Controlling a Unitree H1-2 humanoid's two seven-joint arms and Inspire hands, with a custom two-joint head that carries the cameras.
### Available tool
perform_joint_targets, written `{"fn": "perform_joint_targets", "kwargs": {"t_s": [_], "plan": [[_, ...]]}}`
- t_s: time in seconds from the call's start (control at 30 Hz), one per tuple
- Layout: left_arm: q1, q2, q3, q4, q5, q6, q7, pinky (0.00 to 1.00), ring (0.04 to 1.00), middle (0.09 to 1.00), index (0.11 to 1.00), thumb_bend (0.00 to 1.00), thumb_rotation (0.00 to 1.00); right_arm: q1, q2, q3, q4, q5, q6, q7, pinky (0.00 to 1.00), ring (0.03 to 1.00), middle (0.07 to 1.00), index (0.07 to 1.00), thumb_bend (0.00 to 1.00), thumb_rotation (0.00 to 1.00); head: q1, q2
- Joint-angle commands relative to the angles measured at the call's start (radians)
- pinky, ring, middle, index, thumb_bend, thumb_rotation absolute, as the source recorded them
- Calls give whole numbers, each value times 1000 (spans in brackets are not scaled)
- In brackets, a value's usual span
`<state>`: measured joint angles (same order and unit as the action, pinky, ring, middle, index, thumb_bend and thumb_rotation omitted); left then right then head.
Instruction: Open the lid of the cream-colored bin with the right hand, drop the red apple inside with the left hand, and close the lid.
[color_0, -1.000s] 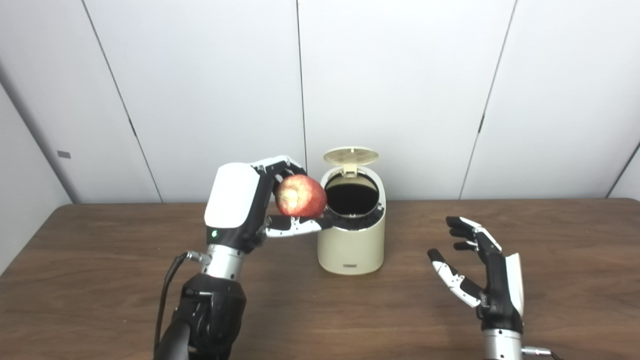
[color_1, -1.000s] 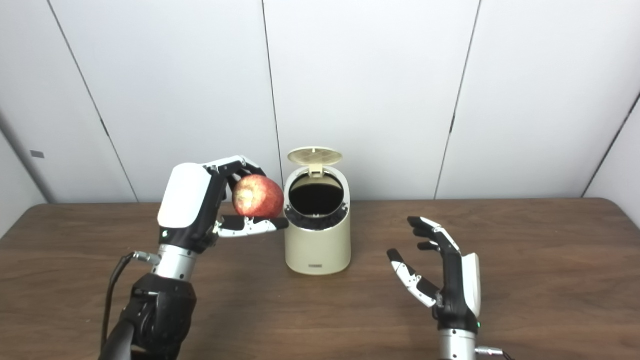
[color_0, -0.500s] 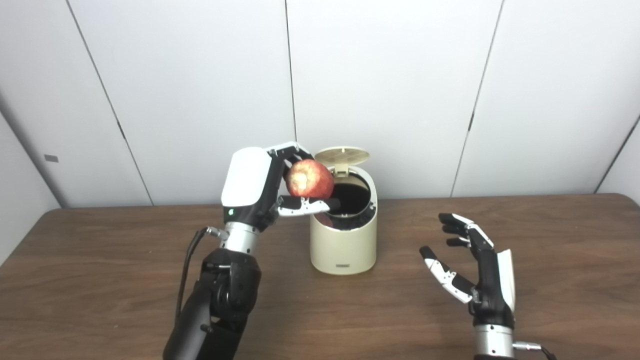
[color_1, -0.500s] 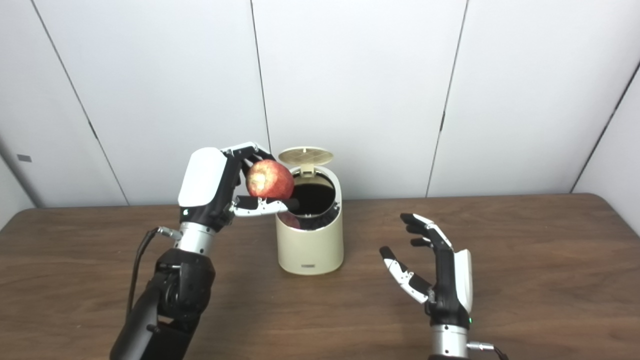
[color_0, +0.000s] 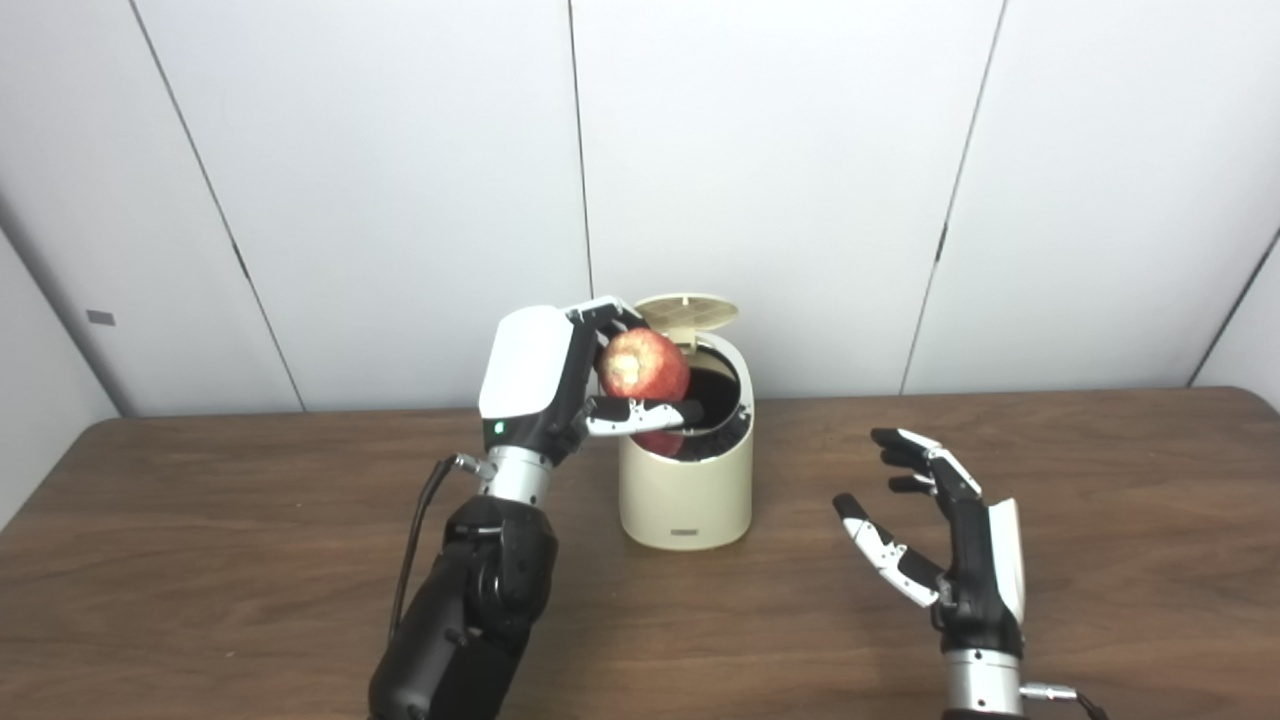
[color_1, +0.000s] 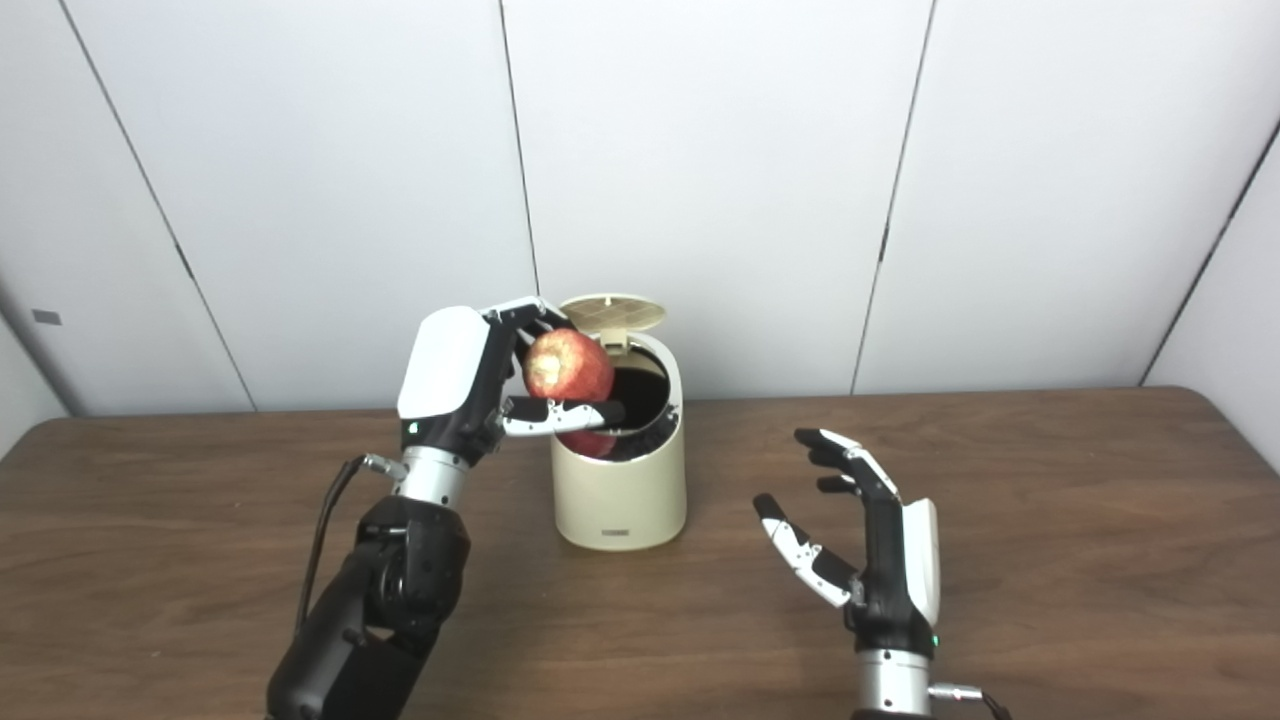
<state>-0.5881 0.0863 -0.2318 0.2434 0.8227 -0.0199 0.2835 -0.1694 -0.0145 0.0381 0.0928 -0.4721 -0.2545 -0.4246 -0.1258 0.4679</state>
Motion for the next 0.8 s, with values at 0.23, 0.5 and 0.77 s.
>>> {"fn": "perform_joint_targets", "kwargs": {"t_s": [0.23,0.5,0.77], "plan": [[-65,-11,-13,29,0,-2,61,309,403,481,524,471,0,37,29,21,3,-9,11,3,613,716,738,714,298,287,-8,5],[-61,-7,-28,51,-2,-7,60,309,401,479,524,471,0,31,30,27,16,-25,0,-10,610,716,736,712,293,298,-15,8],[-55,7,-31,35,-15,11,19,296,389,487,501,516,31,35,29,30,-2,-23,25,3,612,722,745,722,271,254,-14,8]]}}
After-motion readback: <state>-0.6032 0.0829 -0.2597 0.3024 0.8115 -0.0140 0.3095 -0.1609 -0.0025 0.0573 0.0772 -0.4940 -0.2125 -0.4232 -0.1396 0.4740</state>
